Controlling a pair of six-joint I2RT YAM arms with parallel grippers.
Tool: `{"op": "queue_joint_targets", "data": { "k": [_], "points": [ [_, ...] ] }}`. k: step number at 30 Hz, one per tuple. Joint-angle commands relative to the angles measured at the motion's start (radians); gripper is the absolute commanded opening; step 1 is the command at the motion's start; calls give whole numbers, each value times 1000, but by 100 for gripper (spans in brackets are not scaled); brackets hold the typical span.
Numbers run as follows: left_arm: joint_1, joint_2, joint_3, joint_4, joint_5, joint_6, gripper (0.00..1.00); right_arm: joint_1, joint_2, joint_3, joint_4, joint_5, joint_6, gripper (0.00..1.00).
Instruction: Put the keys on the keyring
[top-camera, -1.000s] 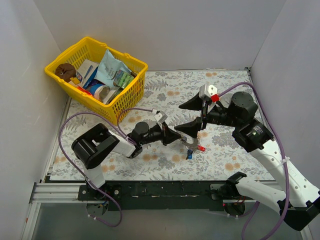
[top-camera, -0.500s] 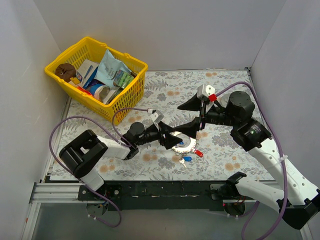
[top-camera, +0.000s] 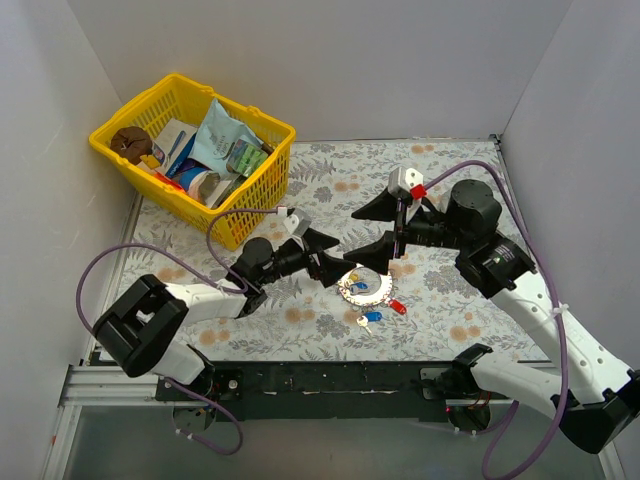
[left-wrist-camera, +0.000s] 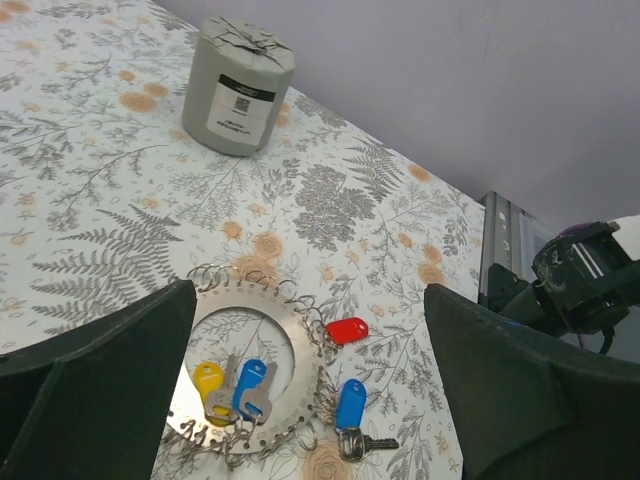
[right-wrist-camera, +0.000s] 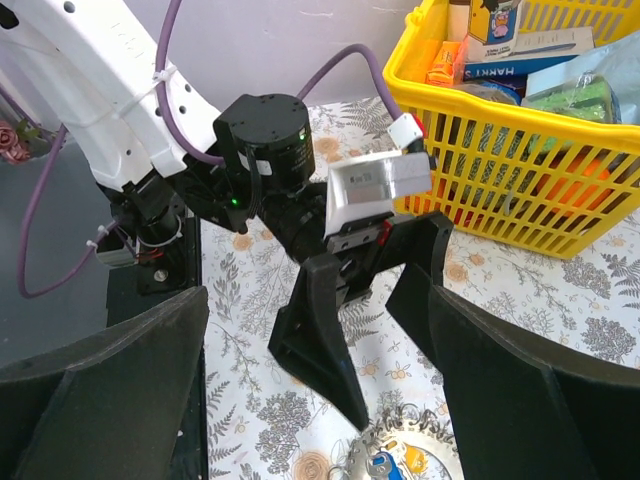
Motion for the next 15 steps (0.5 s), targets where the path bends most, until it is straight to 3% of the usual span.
{"op": "queue_joint_targets", "data": {
  "k": [1, 15],
  "points": [
    [66, -61, -47, 18, 40, -52, 98, -4, 8, -21, 53, 7, 5, 98],
    [177, -223, -136, -132, 20, -29, 98, -22, 31, -153, 91, 84, 4, 98]
  ]
}}
